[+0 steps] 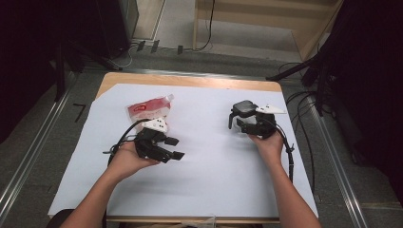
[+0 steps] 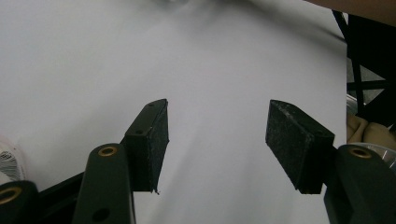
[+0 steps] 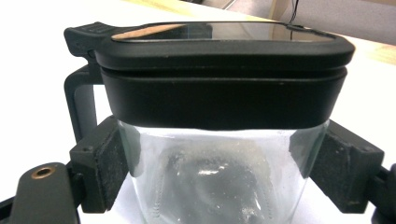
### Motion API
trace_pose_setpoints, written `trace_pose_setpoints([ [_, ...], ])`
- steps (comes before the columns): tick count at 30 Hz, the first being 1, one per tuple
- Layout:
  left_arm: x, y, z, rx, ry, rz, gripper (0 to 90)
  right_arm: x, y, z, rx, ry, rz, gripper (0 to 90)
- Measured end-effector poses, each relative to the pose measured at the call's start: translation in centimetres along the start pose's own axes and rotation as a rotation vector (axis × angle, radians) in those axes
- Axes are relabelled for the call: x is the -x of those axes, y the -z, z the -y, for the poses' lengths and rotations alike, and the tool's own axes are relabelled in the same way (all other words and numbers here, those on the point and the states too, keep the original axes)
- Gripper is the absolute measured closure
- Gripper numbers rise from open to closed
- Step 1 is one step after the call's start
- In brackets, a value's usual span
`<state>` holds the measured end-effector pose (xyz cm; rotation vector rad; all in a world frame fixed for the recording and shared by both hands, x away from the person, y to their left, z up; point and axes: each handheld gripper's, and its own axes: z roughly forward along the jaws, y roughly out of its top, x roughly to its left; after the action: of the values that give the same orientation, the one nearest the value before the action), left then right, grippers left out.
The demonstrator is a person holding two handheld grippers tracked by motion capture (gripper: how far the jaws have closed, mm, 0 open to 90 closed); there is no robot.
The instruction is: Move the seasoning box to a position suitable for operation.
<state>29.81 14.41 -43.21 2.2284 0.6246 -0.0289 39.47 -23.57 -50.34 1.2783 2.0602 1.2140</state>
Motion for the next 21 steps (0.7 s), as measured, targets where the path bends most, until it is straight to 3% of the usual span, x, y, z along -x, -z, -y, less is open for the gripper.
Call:
trace_pose_setpoints([
  [10,-0.1,0.0,0.1,0.000,0.002,0.007,40.4,0.0,-0.3,0.4,0.009,-0.016,-0.019,14.3],
  [21,0.0,-0.1,0.1,-0.002,0.000,0.009,40.2,-0.7,-1.3,0.7,-0.001,-0.009,0.030,11.6],
])
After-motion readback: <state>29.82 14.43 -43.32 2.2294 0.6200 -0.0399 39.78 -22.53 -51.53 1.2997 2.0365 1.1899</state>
